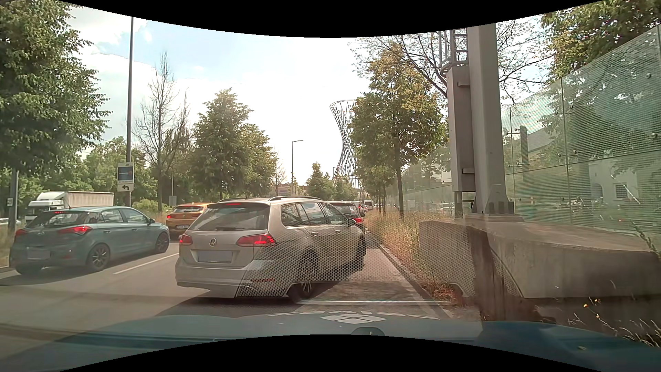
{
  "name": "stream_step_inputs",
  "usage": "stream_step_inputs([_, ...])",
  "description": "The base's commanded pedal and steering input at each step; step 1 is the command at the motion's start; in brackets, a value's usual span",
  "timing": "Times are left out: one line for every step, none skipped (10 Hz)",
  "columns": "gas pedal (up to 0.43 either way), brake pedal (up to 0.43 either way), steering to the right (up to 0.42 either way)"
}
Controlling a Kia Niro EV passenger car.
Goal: Follow the waypoints while adhering to traffic rules and regulations
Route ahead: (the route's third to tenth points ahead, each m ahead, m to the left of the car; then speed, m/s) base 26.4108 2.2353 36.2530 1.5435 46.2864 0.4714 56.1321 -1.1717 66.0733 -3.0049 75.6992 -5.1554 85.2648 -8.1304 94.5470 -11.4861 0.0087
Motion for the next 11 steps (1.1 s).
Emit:
stream_step_inputs([0.000, 0.280, -0.013])
stream_step_inputs([0.000, 0.280, -0.013])
stream_step_inputs([0.000, 0.280, -0.012])
stream_step_inputs([0.000, 0.280, -0.012])
stream_step_inputs([0.000, 0.280, -0.013])
stream_step_inputs([0.000, 0.280, -0.013])
stream_step_inputs([0.000, 0.280, -0.013])
stream_step_inputs([0.000, 0.280, -0.013])
stream_step_inputs([0.000, 0.280, -0.013])
stream_step_inputs([0.000, 0.280, -0.013])
stream_step_inputs([0.000, 0.280, -0.013])
